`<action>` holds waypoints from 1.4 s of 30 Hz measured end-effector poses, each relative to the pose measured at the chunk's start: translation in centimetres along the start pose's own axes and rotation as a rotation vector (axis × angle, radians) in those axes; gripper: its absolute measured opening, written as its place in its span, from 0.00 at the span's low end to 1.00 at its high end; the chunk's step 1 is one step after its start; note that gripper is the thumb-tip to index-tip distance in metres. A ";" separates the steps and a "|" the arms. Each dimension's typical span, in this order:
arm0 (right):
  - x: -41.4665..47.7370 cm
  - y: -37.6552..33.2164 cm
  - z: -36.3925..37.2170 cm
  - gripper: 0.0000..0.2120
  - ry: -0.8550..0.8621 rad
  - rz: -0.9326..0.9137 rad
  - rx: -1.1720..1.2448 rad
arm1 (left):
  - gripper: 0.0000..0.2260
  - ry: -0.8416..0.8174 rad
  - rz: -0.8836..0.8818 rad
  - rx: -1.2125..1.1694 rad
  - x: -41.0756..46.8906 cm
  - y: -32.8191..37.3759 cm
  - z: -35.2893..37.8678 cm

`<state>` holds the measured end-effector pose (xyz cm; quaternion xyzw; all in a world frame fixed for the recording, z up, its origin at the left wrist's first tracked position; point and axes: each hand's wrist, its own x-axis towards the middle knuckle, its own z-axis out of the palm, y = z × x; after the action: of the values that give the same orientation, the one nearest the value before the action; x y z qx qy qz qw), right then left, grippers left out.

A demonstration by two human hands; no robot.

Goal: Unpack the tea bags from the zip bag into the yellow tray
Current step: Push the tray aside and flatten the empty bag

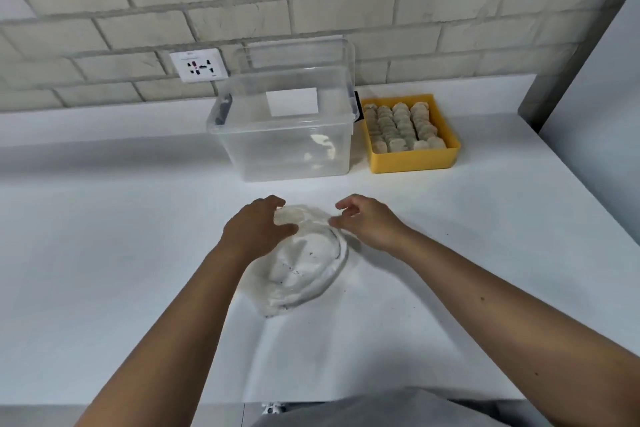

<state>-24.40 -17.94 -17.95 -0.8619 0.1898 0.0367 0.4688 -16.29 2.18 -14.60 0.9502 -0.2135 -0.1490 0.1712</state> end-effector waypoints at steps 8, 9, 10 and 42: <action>-0.5 -0.4 2.4 0.16 -0.166 0.087 0.204 | 0.12 0.176 0.122 -0.094 -0.7 -1.6 1.3; -0.6 -0.6 2.3 0.13 -0.169 0.086 0.229 | 0.11 0.185 0.135 -0.122 -0.6 -1.6 1.2; -0.6 -0.6 2.1 0.12 -0.147 0.088 0.251 | 0.10 0.184 0.130 -0.143 -0.6 -1.7 1.1; -9.1 3.1 -6.7 0.12 0.357 0.286 0.533 | 0.18 -0.604 0.300 -0.494 0.7 -1.1 -2.3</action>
<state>-34.71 -22.30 -14.41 -0.6667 0.3902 -0.1001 0.6271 -14.45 3.44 -13.09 0.7525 -0.3479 -0.4413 0.3435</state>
